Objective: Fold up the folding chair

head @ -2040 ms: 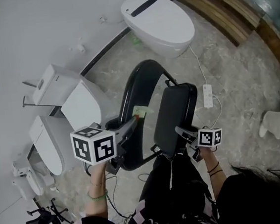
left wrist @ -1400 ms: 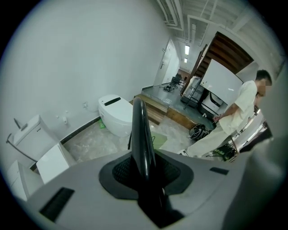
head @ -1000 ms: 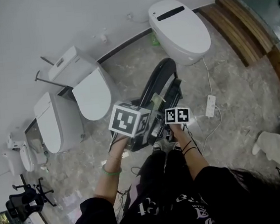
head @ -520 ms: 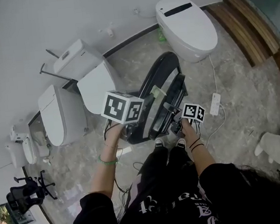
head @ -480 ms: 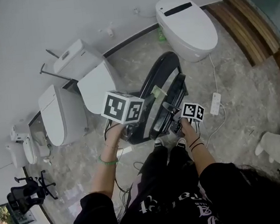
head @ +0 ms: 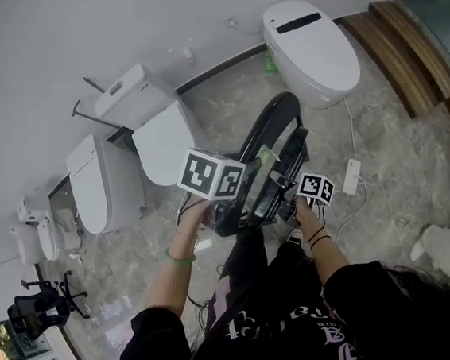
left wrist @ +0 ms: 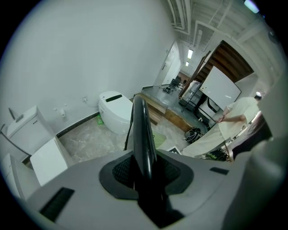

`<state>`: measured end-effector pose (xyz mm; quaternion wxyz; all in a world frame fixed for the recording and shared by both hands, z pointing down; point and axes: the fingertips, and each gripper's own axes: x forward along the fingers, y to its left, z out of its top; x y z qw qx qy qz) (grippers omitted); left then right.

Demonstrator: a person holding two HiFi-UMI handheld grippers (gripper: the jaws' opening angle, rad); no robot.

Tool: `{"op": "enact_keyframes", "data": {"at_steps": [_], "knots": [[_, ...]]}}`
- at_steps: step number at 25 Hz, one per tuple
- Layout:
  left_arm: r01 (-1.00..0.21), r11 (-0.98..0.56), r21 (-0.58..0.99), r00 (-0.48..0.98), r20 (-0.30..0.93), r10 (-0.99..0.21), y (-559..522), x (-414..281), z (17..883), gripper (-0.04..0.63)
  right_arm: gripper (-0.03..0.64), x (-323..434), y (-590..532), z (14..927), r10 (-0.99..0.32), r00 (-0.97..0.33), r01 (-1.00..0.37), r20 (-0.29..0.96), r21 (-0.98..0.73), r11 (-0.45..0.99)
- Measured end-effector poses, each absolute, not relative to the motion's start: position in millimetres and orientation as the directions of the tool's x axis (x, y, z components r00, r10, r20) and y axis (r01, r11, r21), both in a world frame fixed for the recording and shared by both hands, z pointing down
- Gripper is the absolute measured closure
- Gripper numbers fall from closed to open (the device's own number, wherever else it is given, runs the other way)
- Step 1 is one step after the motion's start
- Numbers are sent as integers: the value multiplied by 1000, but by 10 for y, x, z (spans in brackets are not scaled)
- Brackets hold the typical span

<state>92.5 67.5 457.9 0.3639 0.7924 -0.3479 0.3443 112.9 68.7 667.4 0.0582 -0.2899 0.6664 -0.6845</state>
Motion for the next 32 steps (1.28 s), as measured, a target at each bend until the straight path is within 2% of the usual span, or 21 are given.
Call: {"op": "enact_keyframes", "data": {"at_steps": [7,11,19,25,32], "knots": [[-735,-450,507,644,730,-228,547,623,4550,494,500,843,576,6657,-445,-831,-317,334,-942,-114],[-729,-472,497,649,721,-244,438,340,4558,494,537,661,509,6651,-459,-779,-399,427,-902,-163],[-683,-524,509,677,709,-194,73,-325,4611,503,538,185,268,6707,-481,-696,-472,534,-844,-255],[-642,-577,505,702,689,-178,-314,-641,4471,500,537,-153,-137,6597,-493,-682,-480,540,-839,-254],[-686,-585,433,671,687,-279,-1011,-1064,4214,497,537,-578,-900,6431,-478,-715,-481,510,-855,-193]]}}
